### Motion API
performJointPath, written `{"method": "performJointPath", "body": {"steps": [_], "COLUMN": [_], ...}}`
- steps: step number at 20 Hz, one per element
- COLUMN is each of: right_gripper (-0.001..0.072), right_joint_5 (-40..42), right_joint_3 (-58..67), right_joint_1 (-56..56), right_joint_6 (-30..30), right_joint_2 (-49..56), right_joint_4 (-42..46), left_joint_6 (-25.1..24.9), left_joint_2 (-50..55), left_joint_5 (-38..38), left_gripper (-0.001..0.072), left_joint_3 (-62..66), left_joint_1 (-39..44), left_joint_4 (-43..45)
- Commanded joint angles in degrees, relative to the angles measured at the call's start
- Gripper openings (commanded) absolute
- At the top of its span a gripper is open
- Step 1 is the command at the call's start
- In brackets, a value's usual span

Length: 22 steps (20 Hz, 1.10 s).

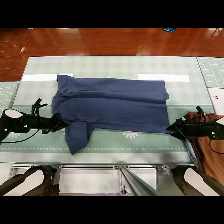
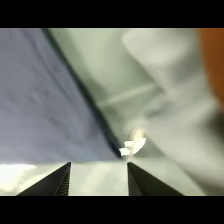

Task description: Fold the shirts.

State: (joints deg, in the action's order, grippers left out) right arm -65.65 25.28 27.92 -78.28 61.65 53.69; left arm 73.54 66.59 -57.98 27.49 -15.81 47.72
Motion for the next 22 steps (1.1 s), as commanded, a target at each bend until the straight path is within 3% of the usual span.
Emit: {"method": "performJointPath", "body": {"steps": [1,3,4,5,10,12,22], "right_gripper": [0.0366,0.0281,0.0185,0.0035,0.0032,0.0032,0.0032], "right_joint_5": [6.08,7.06,7.23,6.97,2.47,2.32,5.31], "right_joint_3": [0.55,2.45,3.87,5.29,13.99,19.02,42.75], "right_joint_1": [-0.92,-4.39,-6.73,-8.22,-7.02,-6.60,-11.26], "right_joint_6": [5.40,8.00,9.29,10.25,7.48,6.69,4.50], "right_joint_2": [5.11,8.46,10.08,10.88,5.79,5.70,28.50], "right_joint_4": [-10.84,-13.94,-13.73,-13.68,-6.97,-4.70,-10.34], "left_joint_6": [-0.20,-0.87,-0.87,-0.90,-2.58,-1.60,6.86], "left_joint_2": [-0.02,-0.02,-0.02,-0.02,-0.26,0.48,28.50], "left_joint_5": [-0.70,-0.72,-0.70,-1.03,-10.47,-9.94,-9.99], "left_gripper": [0.0023,0.0024,0.0023,0.0023,0.0024,0.0023,0.0024], "left_joint_3": [0.17,0.17,0.22,0.63,10.80,15.65,51.19], "left_joint_1": [0.02,0.00,0.00,-0.28,-6.45,-7.06,2.40], "left_joint_4": [-0.76,-0.79,-0.79,-0.72,-0.85,-0.85,-1.03]}}
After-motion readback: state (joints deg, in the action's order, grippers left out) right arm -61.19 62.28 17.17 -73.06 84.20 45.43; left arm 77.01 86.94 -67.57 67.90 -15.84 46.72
